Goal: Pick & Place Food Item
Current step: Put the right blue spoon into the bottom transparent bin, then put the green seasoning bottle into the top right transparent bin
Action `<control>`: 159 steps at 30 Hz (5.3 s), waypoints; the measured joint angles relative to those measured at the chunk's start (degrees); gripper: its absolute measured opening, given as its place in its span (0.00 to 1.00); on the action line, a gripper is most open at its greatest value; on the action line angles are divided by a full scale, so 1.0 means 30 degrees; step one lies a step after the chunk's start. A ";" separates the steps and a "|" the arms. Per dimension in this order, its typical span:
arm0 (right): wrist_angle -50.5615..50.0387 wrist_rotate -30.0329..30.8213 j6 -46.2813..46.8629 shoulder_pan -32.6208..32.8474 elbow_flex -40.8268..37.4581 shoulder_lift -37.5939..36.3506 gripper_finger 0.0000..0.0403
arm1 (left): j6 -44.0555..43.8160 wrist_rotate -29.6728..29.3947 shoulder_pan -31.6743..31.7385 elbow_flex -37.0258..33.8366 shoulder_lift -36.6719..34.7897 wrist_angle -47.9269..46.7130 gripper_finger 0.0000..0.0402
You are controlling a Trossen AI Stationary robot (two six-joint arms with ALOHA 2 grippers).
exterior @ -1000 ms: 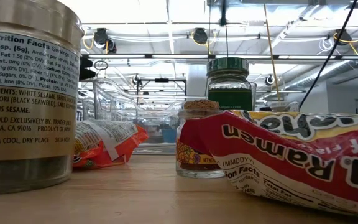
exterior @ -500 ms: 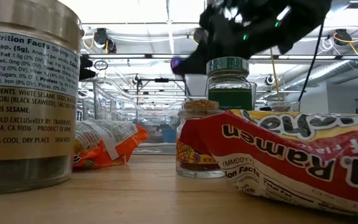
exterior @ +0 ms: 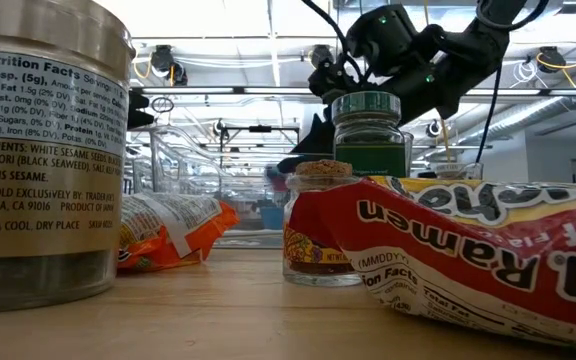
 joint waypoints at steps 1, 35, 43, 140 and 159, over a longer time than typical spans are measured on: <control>0.0001 0.0000 0.0045 0.0000 0.0000 0.0000 0.14 | 0.0000 0.0000 0.0003 -0.0001 0.0003 0.0000 0.60; -0.4411 0.1513 0.1220 0.7803 -0.0022 -0.3269 0.78 | 0.0000 0.0003 0.0002 0.0004 0.0000 0.0000 0.60; -0.4394 0.1076 0.1830 0.8182 0.0036 -0.2703 0.77 | 0.0000 0.0003 -0.0005 -0.0003 0.0007 0.0007 0.60; -1.3634 0.5024 0.0779 0.0770 -0.0015 -1.4159 0.48 | 0.0000 0.0003 0.0002 0.0005 0.0007 0.0007 0.60; -0.7920 -0.1046 0.1066 -0.6666 -0.3129 -1.0246 0.48 | -0.0001 0.0010 -0.0003 0.0002 0.0002 0.0007 0.60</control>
